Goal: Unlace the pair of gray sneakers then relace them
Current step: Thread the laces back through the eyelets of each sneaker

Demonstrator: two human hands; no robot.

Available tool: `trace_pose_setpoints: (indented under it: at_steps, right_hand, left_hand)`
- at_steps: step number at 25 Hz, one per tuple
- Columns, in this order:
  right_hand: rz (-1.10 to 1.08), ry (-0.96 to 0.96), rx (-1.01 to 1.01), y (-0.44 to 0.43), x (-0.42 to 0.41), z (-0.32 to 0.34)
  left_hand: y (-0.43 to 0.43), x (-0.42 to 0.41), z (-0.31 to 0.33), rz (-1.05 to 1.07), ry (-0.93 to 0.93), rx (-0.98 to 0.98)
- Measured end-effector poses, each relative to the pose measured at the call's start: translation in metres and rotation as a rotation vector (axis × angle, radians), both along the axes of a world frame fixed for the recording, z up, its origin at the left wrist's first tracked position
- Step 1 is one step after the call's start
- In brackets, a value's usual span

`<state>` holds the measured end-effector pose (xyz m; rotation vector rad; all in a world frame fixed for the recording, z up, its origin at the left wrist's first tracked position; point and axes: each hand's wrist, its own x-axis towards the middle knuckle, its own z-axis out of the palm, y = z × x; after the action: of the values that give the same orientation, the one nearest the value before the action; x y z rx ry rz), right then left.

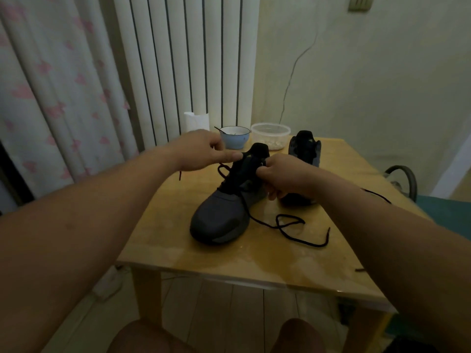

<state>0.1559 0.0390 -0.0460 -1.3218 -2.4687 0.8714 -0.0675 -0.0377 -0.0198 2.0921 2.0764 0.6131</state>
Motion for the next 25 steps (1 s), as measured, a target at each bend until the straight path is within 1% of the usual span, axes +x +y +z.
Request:
trace_pose_setpoints:
  at_steps: [2, 4, 5, 7, 9, 14, 18, 20, 23, 24, 25]
  right_hand:
    - [0.04, -0.074, 0.024, 0.0, -0.005, 0.011]
    - [0.077, -0.133, 0.031, 0.001, -0.01, 0.021]
    - [0.092, -0.163, 0.032, 0.0, -0.012, 0.026]
    - [0.119, -0.245, 0.049, -0.002, -0.013, 0.032]
    - [0.107, -0.296, 0.06, -0.002, -0.01, 0.036]
    - [0.012, -0.272, -0.013, 0.007, 0.006, 0.031]
    - [-0.006, -0.239, -0.014, 0.006, 0.009, 0.028]
    - [-0.019, -0.23, -0.014, 0.005, 0.009, 0.027]
    - [-0.057, -0.229, -0.037, 0.002, 0.009, 0.027]
    - [-0.065, -0.231, 0.015, 0.001, 0.008, 0.026]
    - [-0.074, -0.224, 0.142, -0.001, 0.007, 0.026]
  left_hand:
    - [-0.005, 0.007, 0.019, -0.068, 0.012, -0.087]
    - [-0.003, 0.012, 0.024, -0.097, -0.003, -0.086]
    - [0.0, 0.012, 0.021, -0.082, -0.018, -0.03]
    - [0.005, 0.01, 0.009, -0.019, -0.028, 0.151]
    - [0.009, 0.004, -0.006, 0.049, -0.064, 0.278]
    - [0.019, -0.017, -0.037, 0.292, -0.205, 0.445]
    - [0.015, -0.025, -0.037, 0.454, -0.338, 0.579]
    - [0.014, -0.028, -0.036, 0.515, -0.397, 0.615]
    - [0.015, -0.025, -0.037, 0.531, -0.453, 0.582]
    - [0.016, -0.024, -0.038, 0.504, -0.487, 0.566]
    - [0.015, -0.021, -0.037, 0.46, -0.53, 0.55]
